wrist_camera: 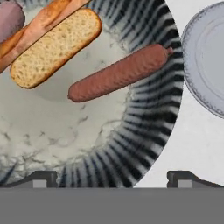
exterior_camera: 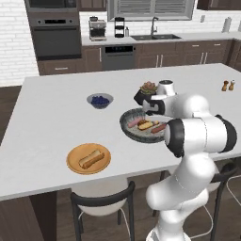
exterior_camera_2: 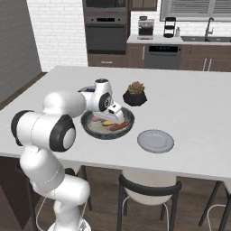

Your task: Place one bun and one sausage from the bowl on each plate.

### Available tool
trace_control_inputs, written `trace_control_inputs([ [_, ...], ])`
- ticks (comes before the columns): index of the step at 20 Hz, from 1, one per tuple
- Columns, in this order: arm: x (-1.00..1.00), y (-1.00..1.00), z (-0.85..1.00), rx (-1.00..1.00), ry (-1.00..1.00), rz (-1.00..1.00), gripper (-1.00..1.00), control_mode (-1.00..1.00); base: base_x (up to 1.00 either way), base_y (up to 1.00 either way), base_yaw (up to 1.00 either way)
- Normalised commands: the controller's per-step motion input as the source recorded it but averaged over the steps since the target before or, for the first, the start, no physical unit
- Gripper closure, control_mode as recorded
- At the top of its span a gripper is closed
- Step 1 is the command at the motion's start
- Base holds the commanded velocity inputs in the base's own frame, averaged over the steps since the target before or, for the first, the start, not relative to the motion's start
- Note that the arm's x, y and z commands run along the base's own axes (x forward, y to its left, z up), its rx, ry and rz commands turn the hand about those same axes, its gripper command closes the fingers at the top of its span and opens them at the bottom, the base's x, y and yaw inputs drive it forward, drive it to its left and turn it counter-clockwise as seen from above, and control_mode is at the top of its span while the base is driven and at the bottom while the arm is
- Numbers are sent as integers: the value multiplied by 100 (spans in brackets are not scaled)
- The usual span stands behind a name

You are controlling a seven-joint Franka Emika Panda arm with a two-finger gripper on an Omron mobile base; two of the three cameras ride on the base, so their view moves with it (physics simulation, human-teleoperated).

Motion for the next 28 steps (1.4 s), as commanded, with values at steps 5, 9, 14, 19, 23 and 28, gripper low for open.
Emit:
trace_control_inputs([
  [5, 4, 0, -45, 0, 0, -13, -100, -100, 0, 0, 0],
  [9, 18, 0, -45, 0, 0, -21, -100, -100, 0, 0, 0],
  [14, 34, 0, -7, 0, 0, -20, -100, -100, 0, 0, 0],
  [19, 19, 0, -1, 0, 1, -6, -100, -100, 0, 0, 0],
  [23, 3, 0, -23, -2, 0, -3, -100, -100, 0, 0, 0],
  [28, 5, 0, -52, -9, -1, -6, -100, -100, 0, 0, 0],
])
